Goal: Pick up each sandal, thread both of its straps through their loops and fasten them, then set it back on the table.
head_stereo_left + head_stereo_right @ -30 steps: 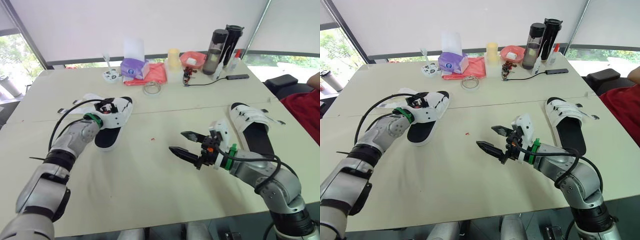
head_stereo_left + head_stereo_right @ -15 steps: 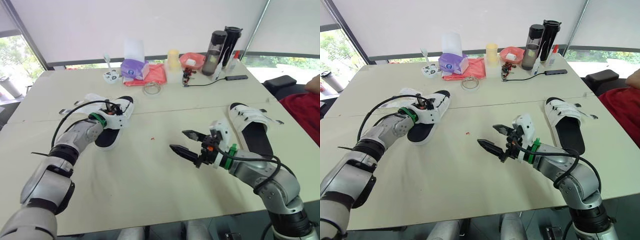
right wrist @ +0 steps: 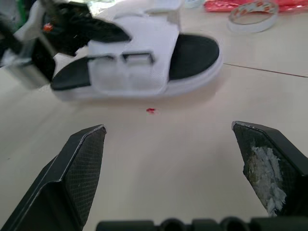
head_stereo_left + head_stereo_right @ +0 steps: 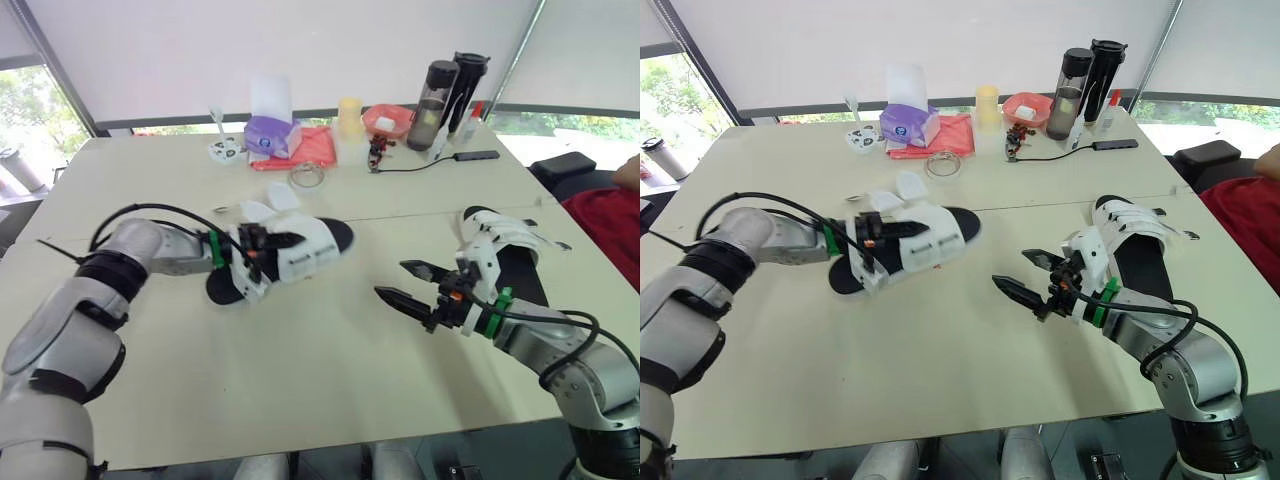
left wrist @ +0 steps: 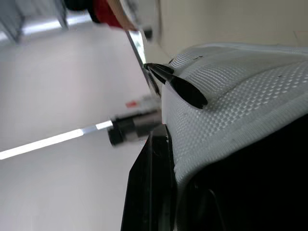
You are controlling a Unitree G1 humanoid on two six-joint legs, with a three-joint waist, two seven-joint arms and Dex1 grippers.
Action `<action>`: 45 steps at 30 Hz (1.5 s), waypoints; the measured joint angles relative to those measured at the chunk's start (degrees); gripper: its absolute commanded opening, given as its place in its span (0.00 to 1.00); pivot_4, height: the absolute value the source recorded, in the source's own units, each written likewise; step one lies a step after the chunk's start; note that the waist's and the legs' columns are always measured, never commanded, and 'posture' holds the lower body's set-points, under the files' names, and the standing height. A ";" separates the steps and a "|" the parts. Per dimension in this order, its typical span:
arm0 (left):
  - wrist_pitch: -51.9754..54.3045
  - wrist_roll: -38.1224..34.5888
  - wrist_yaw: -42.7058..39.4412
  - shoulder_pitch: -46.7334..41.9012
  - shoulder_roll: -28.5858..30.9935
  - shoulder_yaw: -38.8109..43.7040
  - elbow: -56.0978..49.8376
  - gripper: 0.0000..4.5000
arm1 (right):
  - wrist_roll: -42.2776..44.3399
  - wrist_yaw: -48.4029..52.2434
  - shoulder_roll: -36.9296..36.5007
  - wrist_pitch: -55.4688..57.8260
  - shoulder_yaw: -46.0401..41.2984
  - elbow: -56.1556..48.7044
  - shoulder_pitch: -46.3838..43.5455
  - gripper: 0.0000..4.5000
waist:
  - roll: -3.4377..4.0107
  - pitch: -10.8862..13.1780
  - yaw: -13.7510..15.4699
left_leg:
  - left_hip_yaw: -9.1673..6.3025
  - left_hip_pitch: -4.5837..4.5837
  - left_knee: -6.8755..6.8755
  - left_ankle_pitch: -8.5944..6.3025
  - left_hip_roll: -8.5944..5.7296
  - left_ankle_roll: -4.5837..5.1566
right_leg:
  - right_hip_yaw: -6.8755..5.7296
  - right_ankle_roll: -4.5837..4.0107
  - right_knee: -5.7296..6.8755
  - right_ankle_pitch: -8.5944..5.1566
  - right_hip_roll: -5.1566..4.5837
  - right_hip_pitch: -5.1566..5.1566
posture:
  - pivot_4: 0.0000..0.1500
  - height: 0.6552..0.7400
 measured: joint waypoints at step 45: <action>-4.04 2.22 14.07 8.46 4.38 -7.39 -7.52 1.00 | -6.56 13.73 -7.66 -4.19 3.91 4.08 -1.33 0.68 | -0.02 -0.03 -0.24 | 0.04 0.06 0.20 0.00 0.01 0.00 | 0.01 0.05 0.13 -0.01 0.00 0.07 | 1.00 1.00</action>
